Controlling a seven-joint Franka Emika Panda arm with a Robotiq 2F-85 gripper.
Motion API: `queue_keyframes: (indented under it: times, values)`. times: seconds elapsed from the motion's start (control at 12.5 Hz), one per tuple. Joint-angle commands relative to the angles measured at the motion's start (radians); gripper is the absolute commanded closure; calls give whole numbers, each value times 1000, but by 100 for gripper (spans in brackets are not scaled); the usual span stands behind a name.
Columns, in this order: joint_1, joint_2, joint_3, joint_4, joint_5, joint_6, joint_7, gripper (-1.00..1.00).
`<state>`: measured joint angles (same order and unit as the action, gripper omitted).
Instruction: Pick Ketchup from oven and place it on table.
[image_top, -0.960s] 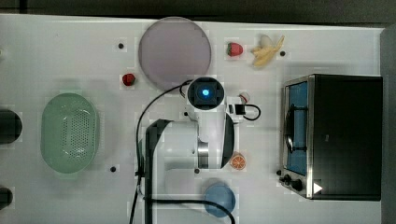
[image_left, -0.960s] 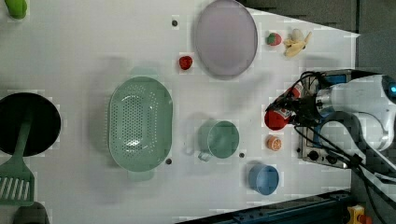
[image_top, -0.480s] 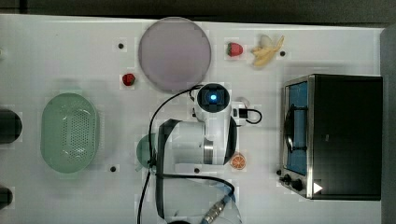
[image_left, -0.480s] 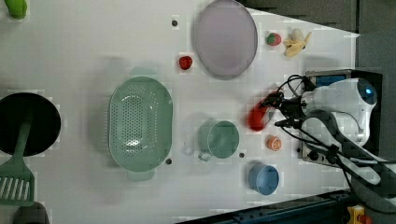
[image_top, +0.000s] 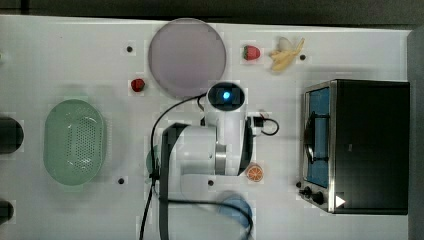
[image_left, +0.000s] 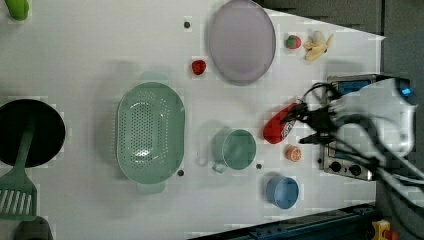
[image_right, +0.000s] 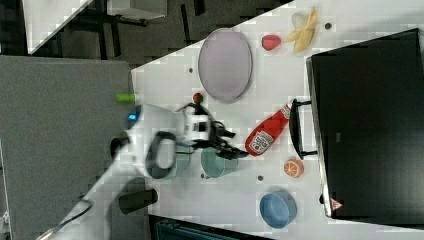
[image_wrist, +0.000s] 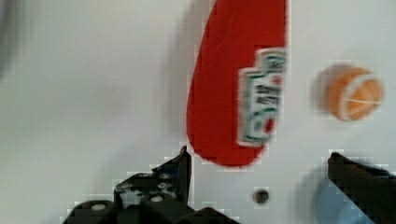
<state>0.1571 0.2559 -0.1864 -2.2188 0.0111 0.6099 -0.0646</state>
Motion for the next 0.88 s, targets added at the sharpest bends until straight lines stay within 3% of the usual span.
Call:
queue_keyframes:
  times: [0.08,0.56,0.88]
  values:
    - [-10,-221,-28,186,-19,-95,37,-100]
    - [-8,-276,-24,491,-21,-377,37,-100]
    - [-9,-275,-24,604,-21,-671,37,-100]
